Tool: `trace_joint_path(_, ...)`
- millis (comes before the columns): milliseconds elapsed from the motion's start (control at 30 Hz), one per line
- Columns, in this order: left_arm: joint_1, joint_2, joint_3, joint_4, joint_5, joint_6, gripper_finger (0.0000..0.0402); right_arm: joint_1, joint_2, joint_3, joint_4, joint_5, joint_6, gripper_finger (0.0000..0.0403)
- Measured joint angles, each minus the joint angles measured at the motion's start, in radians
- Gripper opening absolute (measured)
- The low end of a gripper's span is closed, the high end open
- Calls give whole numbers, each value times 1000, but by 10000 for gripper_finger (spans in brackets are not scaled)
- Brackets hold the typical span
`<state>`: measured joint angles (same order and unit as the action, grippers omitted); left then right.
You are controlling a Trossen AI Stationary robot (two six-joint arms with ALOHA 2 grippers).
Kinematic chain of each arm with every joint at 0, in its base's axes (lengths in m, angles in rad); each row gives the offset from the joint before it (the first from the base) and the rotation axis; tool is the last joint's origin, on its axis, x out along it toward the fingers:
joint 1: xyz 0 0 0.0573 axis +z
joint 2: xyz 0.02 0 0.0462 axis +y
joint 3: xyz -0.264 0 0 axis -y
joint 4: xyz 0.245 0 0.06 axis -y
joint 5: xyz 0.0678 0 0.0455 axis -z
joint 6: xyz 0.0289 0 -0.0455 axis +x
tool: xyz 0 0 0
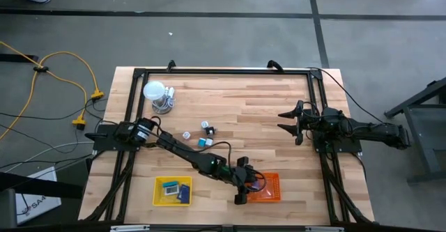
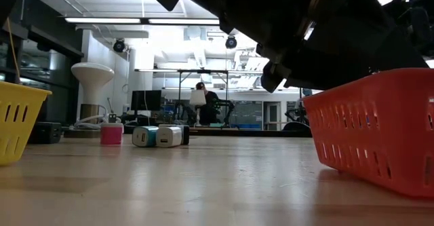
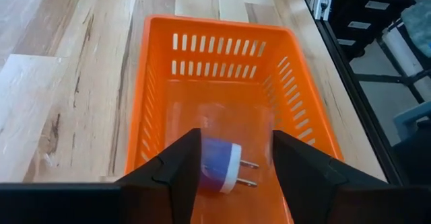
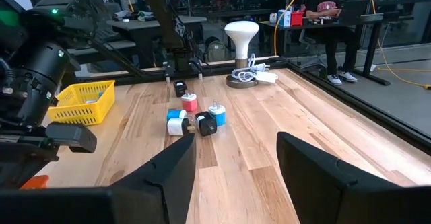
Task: Pick & Place Office items
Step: Put the white charger adapter into the orange bin
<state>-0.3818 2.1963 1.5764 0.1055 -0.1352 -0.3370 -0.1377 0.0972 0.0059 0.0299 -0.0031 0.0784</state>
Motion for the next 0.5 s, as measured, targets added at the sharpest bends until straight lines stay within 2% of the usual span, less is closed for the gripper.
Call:
trace_joint_path(233,-7,0,0,0,0,0,219,0,0,0,0,0,0,195)
trace_joint_path(500,-7,0,0,0,0,0,225,0,0,0,0,0,0,195)
